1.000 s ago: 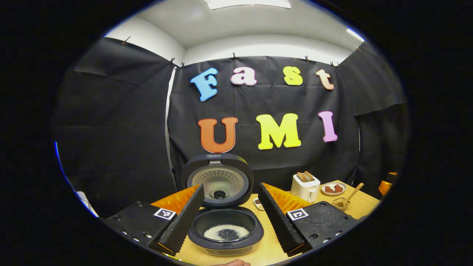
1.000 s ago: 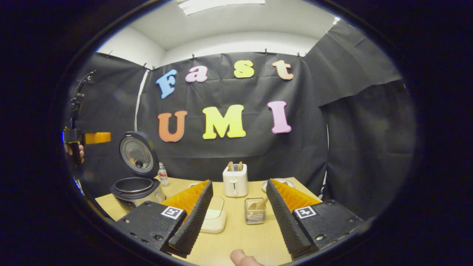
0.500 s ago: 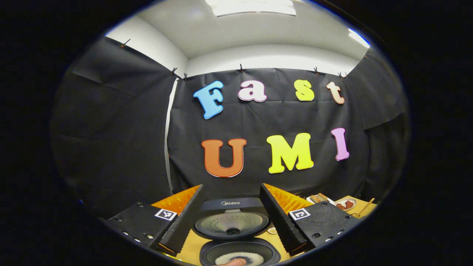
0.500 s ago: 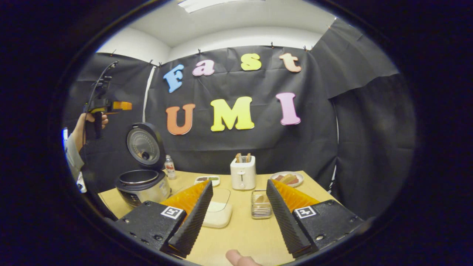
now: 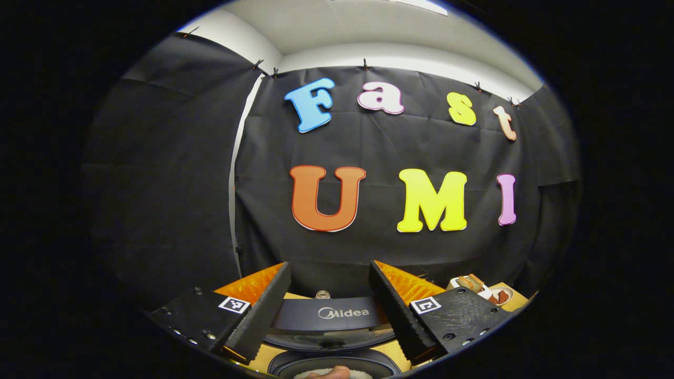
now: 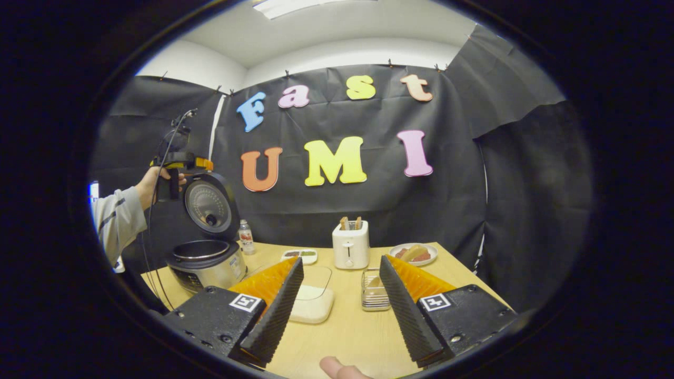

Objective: Close the left gripper, press the button to open the rice cooker; take a wooden spoon from the chopstick holder with the right hand, scoop a spoonful of rice and pour it into the rice cooker, then put the wooden spoon back into the chopstick holder.

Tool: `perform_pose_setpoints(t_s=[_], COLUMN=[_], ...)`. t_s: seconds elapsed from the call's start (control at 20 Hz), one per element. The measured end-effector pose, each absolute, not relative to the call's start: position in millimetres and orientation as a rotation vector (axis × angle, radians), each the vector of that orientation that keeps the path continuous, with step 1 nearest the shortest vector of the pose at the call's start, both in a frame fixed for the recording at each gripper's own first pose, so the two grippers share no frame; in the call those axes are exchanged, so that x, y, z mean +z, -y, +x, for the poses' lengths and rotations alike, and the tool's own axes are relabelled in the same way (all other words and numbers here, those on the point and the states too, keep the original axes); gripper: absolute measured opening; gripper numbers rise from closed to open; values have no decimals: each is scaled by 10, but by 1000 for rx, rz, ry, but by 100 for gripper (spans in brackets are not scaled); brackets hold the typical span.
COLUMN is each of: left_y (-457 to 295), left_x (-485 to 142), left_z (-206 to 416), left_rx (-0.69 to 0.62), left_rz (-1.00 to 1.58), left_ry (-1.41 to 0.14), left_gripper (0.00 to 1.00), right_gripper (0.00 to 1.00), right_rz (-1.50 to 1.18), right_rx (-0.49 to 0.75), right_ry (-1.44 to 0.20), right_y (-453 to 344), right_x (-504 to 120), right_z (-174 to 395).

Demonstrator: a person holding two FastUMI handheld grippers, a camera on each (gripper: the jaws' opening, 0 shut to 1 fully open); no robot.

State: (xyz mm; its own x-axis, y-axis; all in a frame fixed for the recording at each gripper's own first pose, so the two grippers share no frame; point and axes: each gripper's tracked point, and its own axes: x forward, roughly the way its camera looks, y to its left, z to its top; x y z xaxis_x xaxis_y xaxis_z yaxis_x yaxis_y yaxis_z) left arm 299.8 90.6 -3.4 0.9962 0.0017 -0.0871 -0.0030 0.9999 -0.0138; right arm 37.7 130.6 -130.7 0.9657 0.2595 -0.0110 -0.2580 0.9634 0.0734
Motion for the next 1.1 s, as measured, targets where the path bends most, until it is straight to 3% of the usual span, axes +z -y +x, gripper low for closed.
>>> perform_pose_setpoints(t_s=[0.05, 0.1, 0.2, 0.25, 0.45, 0.8, 1.1], left_y=[-915, -915, -957, -950, -910, -844, -710], left_x=[-9, 22, -31, -37, -89, -304, -677], left_z=[2988, 3003, 2990, 2953, 2729, 2211, 1739], left_rx=[-3, -7, 14, 20, 37, 42, 19], left_rz=[2, -8, -19, -17, -7, -5, 10], left_ry=[-63, -75, -112, -130, -167, -218, -308], left_gripper=[83, 98, 98, 100, 100, 100, 94], right_gripper=[94, 90, 94, 90, 94, 94, 90], right_rz=[70, 69, 72, 74, 80, 67, 60], right_rx=[247, 236, 241, 237, 239, 229, 246], right_ry=[-19, -16, -10, -2, 29, 65, 61], right_y=[-1262, -1233, -1242, -1223, -1182, -1125, -1163], right_x=[-1313, -1302, -1270, -1238, -1131, -923, -886], right_z=[380, 381, 330, 298, 151, -187, -360])
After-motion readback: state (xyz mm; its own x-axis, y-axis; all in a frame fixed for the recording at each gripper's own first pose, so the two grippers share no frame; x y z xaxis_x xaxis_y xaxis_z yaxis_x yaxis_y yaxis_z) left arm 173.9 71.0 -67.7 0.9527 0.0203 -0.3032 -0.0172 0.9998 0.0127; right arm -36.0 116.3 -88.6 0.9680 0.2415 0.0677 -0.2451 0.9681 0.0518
